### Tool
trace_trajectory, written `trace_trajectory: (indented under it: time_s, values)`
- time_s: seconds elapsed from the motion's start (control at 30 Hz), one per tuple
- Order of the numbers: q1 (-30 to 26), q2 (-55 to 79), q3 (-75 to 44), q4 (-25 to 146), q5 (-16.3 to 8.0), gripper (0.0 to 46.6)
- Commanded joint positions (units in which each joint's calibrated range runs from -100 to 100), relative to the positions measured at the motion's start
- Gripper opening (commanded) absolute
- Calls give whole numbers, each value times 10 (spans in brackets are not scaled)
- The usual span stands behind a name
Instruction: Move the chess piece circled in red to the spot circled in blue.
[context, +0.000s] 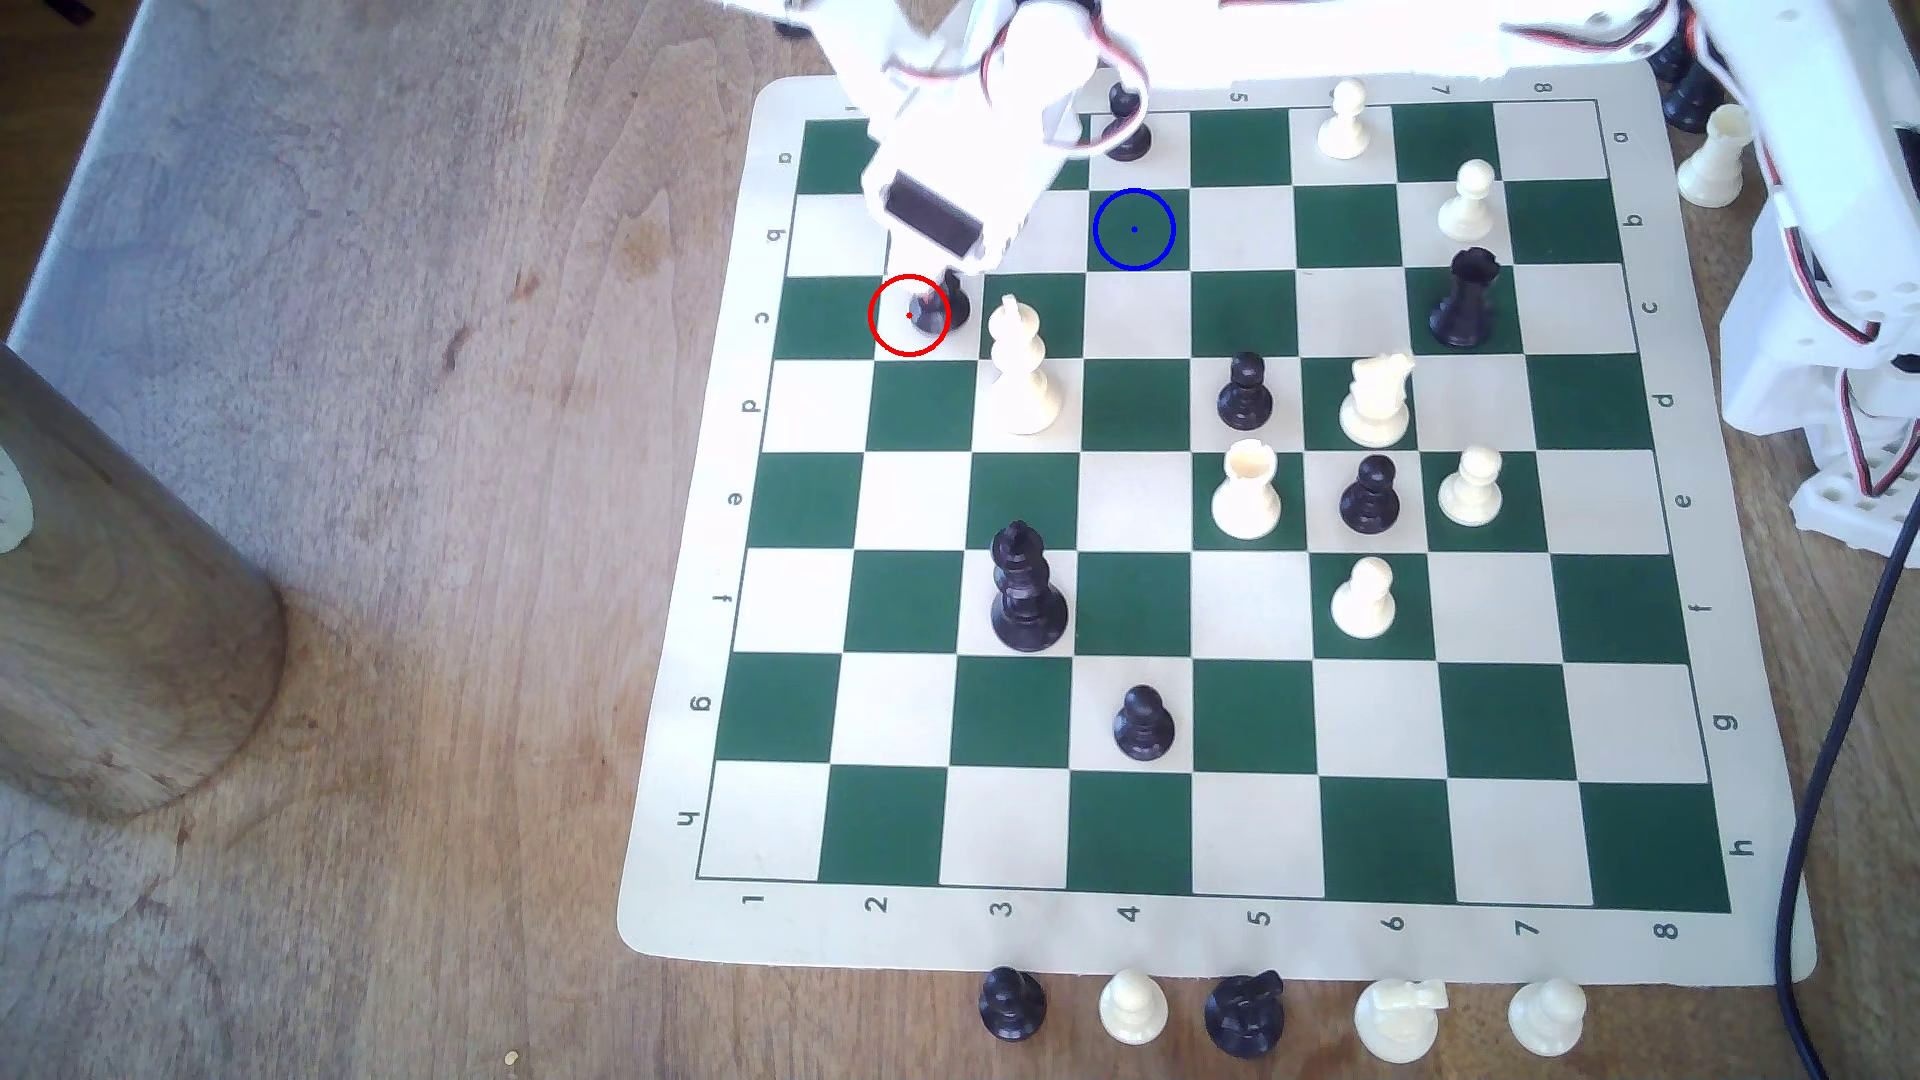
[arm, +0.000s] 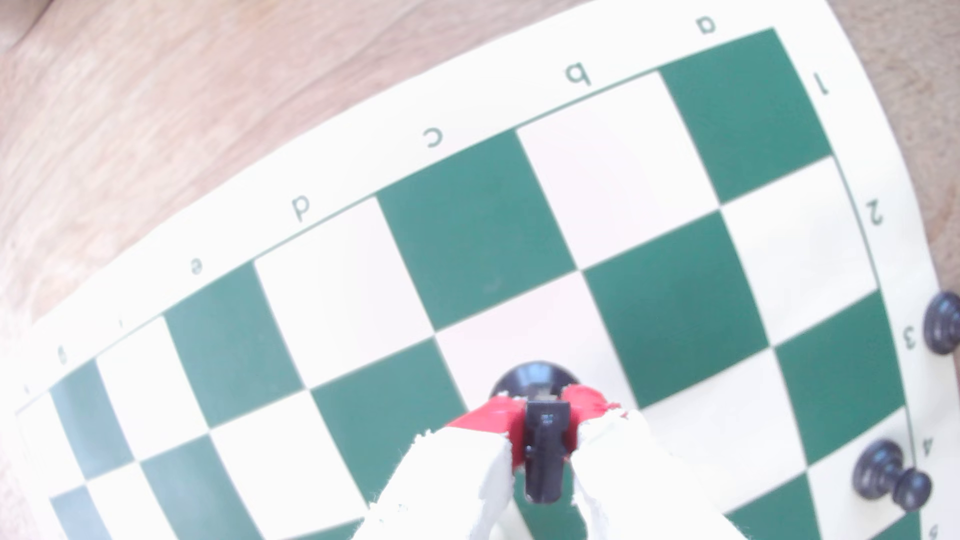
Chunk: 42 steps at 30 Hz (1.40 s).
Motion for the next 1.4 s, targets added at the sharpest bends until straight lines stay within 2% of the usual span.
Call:
trace_trajectory:
  time_s: [0.0,0.2,0.37,0.53,0.87,1.37]
  values:
    - [7,-188,23,12,-3,3]
    - [33,-304,123,23,4,3]
    - [65,-417,343,-22,5,3]
    - [78,-415,406,-58,7,3]
    - [93,-331,470,-160,14,3]
    - [80,-279,440,-155,28,3]
